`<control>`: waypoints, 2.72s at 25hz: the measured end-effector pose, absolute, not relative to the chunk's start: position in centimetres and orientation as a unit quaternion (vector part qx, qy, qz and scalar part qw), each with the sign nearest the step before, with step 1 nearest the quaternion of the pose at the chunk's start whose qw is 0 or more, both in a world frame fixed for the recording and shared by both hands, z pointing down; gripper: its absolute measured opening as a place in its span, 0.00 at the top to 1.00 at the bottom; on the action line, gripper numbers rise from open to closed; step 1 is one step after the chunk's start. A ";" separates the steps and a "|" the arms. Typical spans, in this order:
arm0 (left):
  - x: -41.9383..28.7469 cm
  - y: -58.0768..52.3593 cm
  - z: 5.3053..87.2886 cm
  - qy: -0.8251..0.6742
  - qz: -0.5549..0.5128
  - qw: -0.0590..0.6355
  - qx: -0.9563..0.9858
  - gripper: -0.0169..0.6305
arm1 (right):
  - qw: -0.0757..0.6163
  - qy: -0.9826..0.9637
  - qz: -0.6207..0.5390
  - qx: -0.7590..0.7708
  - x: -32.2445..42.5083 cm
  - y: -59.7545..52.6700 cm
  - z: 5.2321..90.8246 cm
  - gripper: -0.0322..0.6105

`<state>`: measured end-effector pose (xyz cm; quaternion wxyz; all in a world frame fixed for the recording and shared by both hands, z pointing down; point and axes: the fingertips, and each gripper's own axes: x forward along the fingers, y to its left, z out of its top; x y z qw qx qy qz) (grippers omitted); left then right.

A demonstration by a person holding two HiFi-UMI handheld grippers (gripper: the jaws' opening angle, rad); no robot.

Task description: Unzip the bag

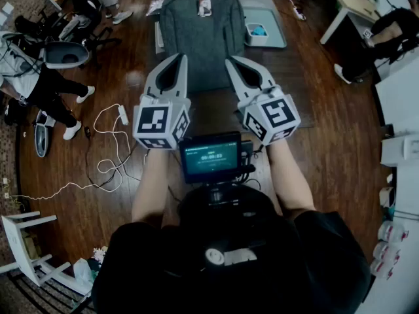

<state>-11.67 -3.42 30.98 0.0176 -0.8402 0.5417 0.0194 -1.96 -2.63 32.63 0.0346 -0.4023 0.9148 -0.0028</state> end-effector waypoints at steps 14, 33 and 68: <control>-8.3 -3.1 30.3 0.567 0.018 0.022 -0.823 0.97 | 0.049 0.925 0.000 -0.377 1.5 -2.7 32.2 0.93; -9.2 -6.8 30.9 0.562 0.018 0.007 -0.827 0.97 | 0.041 0.925 0.003 -0.377 0.2 -6.2 32.2 0.93; -14.5 -24.9 31.9 0.474 0.035 -0.017 -0.879 0.97 | -0.045 0.888 0.043 -0.457 -5.1 -24.0 32.4 0.84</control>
